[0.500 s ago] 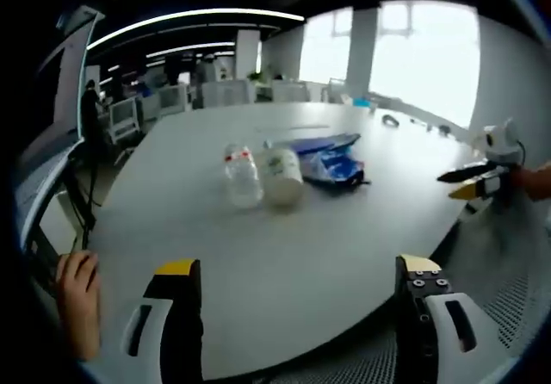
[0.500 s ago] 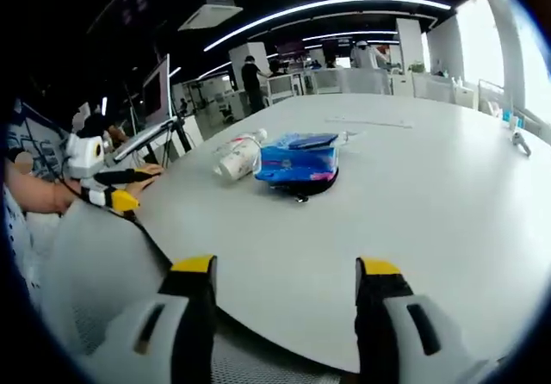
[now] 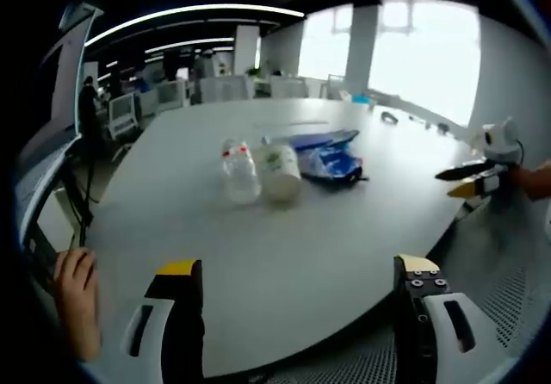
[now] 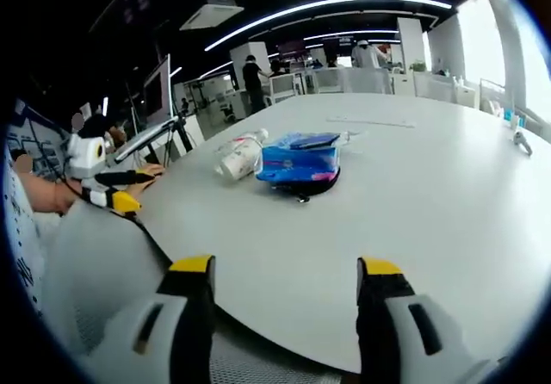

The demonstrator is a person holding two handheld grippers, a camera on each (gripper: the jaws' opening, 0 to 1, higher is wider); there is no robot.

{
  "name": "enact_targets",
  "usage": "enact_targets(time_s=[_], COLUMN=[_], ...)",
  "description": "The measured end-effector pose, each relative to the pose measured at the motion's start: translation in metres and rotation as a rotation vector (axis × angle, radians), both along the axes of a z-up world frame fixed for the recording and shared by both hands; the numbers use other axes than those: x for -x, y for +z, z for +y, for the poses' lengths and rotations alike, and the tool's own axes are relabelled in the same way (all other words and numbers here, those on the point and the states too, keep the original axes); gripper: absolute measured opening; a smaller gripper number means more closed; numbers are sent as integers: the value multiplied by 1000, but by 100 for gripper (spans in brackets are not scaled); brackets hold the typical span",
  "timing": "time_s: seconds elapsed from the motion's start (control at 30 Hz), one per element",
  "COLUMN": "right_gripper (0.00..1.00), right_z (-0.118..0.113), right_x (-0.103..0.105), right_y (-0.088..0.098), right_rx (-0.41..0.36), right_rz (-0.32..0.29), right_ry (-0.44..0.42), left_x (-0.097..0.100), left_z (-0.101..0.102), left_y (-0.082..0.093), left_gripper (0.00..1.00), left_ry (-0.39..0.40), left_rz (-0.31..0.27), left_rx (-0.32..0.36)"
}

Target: Arrange the tabletop items into an orderly group along one side of the table until the central work area is clear of visible clutter.

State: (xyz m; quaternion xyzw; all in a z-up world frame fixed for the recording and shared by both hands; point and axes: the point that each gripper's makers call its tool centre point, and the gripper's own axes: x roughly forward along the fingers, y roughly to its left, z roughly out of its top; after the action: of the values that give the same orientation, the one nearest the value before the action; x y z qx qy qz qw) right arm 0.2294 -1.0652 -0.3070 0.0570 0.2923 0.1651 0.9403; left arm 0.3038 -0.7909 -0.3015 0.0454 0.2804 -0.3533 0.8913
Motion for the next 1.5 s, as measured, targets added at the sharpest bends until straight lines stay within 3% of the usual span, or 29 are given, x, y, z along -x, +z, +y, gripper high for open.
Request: enact_targets(time_s=[1.07, 1.5], right_gripper=[64, 65], right_z=[0, 3], right_x=[-3, -6], right_y=[4, 8], right_rx=[12, 27], right_rz=[-1, -6], right_ry=[10, 43], left_x=[0, -2], left_z=[0, 1], left_y=[4, 4], left_gripper=[86, 85], left_ry=[7, -15], left_rz=[3, 2], left_rx=[27, 3])
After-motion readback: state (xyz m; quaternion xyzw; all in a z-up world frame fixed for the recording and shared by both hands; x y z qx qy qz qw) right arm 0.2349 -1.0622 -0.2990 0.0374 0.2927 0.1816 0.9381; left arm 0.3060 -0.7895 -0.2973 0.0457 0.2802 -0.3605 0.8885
